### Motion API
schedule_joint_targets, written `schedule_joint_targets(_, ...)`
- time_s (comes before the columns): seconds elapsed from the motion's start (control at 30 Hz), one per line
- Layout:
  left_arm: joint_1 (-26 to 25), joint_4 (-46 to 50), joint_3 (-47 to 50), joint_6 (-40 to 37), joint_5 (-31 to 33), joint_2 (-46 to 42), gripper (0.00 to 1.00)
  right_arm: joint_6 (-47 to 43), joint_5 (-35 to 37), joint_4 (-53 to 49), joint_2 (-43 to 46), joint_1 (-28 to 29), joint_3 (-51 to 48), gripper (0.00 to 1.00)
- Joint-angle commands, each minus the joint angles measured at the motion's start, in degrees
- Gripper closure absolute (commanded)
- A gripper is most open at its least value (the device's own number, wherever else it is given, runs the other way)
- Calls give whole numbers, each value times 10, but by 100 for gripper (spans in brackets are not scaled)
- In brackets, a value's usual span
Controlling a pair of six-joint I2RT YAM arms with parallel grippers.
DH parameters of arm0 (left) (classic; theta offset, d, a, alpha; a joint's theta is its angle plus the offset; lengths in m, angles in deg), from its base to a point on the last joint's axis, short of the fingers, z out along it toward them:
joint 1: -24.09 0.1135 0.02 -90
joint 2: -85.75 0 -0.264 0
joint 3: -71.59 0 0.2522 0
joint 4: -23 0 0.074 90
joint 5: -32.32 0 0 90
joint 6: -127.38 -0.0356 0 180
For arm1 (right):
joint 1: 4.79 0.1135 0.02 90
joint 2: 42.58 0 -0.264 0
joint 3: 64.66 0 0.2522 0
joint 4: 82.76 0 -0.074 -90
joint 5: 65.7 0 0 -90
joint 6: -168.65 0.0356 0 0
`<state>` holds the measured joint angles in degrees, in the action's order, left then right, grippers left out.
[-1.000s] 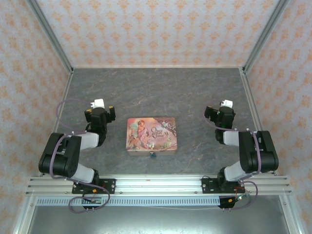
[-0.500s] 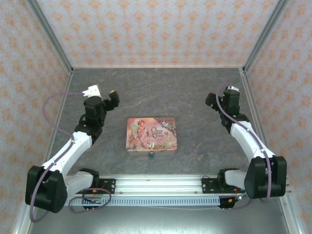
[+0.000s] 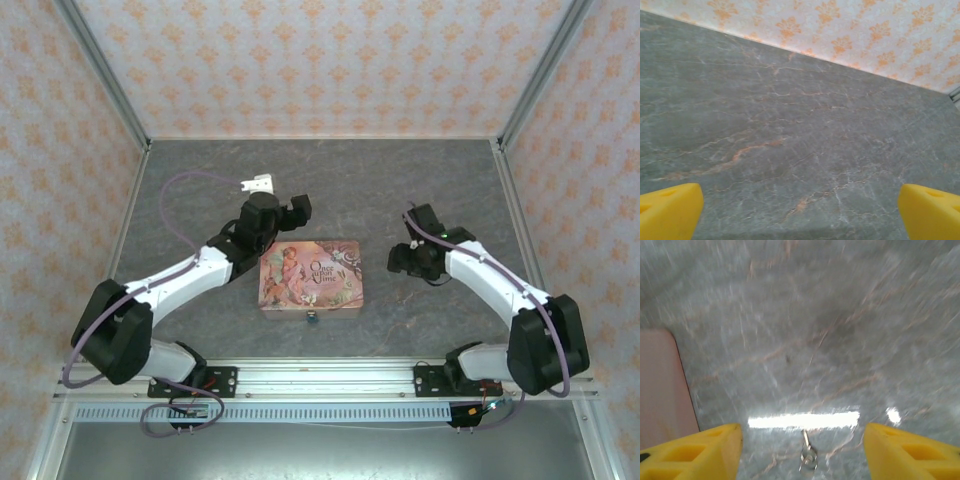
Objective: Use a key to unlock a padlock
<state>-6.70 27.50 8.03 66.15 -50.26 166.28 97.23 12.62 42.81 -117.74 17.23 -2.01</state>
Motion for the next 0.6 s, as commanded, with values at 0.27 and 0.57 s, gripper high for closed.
schedule_joint_targets(0.27, -10, 4, -32, 29, 5, 24, 0, 33, -45, -22, -29, 25, -66, 51)
schedule_joint_targets(0.57, -11, 23, -45, 29, 4, 28, 0, 37, -69, 30, -58, 26, -84, 60)
